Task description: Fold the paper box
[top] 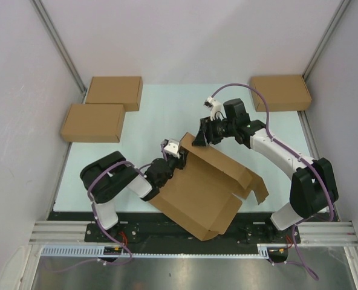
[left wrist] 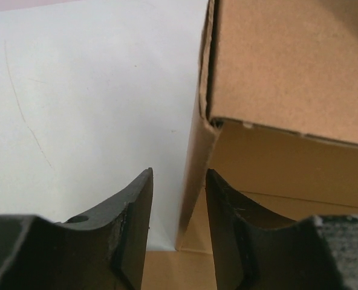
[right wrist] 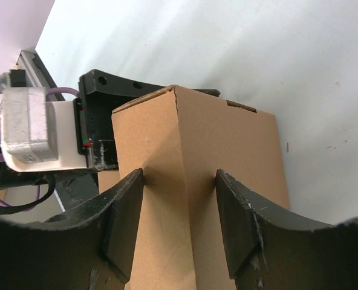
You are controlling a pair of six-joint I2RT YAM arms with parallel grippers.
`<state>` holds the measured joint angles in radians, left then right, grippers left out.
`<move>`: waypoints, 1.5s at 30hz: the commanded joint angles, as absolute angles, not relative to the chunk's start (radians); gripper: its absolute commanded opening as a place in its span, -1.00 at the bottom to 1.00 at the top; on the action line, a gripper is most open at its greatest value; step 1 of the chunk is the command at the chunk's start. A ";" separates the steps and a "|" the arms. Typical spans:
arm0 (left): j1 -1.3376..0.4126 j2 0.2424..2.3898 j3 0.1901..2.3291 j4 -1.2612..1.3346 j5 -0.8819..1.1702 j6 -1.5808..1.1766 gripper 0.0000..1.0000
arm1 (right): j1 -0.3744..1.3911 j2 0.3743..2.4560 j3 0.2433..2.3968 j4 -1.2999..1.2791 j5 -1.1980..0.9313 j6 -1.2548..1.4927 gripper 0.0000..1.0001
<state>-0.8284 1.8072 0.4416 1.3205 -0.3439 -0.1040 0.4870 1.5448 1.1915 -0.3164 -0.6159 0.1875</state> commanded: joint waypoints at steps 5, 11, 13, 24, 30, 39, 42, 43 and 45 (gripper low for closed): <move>-0.838 1.858 0.505 1.506 -0.334 -0.152 -0.10 | 0.489 1.566 1.203 -0.360 -0.624 0.201 0.10; -0.844 1.864 0.546 1.434 -0.399 -0.198 -0.45 | 0.492 1.563 1.203 -0.354 -0.635 0.206 0.10; -0.844 1.873 0.552 1.453 -0.402 -0.210 -0.63 | 0.492 1.562 1.203 -0.353 -0.638 0.207 0.10; -0.873 1.864 0.600 1.361 -0.455 -0.160 -1.00 | 0.491 1.552 1.203 -0.356 -0.637 0.209 0.09; -0.879 1.839 0.612 1.278 -0.534 -0.121 -1.00 | 0.491 1.552 1.203 -0.364 -0.626 0.204 0.10; -0.879 1.784 0.548 1.296 -0.635 -0.055 -1.00 | 0.492 1.526 1.204 -0.304 -0.552 0.264 0.40; -0.879 1.764 0.529 1.299 -0.655 -0.038 -1.00 | 0.491 1.509 1.204 -0.276 -0.516 0.282 0.60; -0.879 1.761 0.525 1.308 -0.660 -0.028 -1.00 | 0.492 1.505 1.204 -0.265 -0.508 0.287 0.62; -0.879 1.749 0.505 1.321 -0.670 -0.022 -1.00 | 0.491 1.490 1.209 -0.259 -0.482 0.290 0.67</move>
